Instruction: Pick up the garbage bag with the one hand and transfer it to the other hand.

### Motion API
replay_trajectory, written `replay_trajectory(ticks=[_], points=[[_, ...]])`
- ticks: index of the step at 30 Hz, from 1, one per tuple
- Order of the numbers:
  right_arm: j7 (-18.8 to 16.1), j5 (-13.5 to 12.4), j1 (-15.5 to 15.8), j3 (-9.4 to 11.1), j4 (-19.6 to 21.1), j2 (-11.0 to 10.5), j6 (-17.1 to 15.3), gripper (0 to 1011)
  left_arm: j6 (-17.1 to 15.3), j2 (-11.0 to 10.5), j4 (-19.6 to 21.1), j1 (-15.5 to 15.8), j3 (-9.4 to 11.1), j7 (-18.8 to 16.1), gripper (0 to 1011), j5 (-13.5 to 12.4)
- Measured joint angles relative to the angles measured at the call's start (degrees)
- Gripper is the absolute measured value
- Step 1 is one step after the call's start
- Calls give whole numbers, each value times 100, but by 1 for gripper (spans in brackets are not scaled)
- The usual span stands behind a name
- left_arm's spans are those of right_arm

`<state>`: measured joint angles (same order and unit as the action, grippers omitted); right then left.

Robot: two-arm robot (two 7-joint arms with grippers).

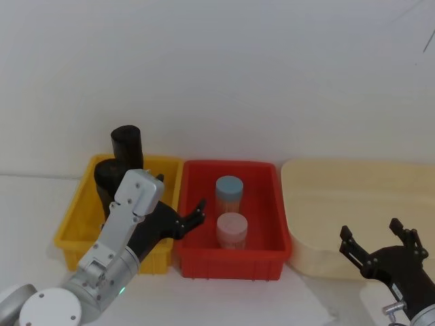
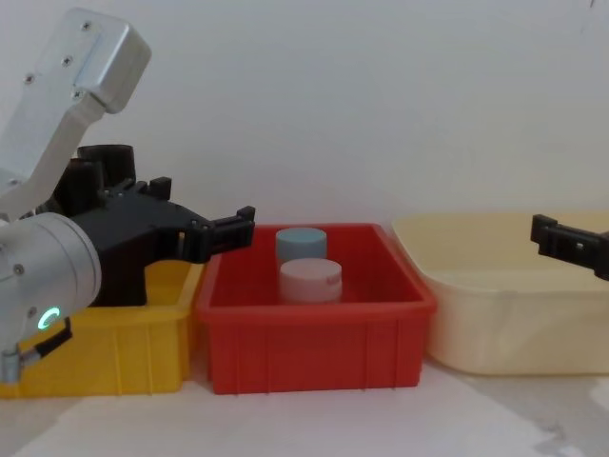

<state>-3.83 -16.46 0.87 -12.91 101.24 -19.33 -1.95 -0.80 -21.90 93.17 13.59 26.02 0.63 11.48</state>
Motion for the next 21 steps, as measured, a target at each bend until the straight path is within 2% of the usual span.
replay_trajectory(ticks=[11, 21], points=[[-270, -110, 131, 103, 205, -185, -20, 1000, 0, 0, 0, 0, 0, 0, 1002, 0], [-830, -257, 180, 96, 496, -453, -47, 1000, 0, 0, 0, 0, 0, 0, 1001, 0]])
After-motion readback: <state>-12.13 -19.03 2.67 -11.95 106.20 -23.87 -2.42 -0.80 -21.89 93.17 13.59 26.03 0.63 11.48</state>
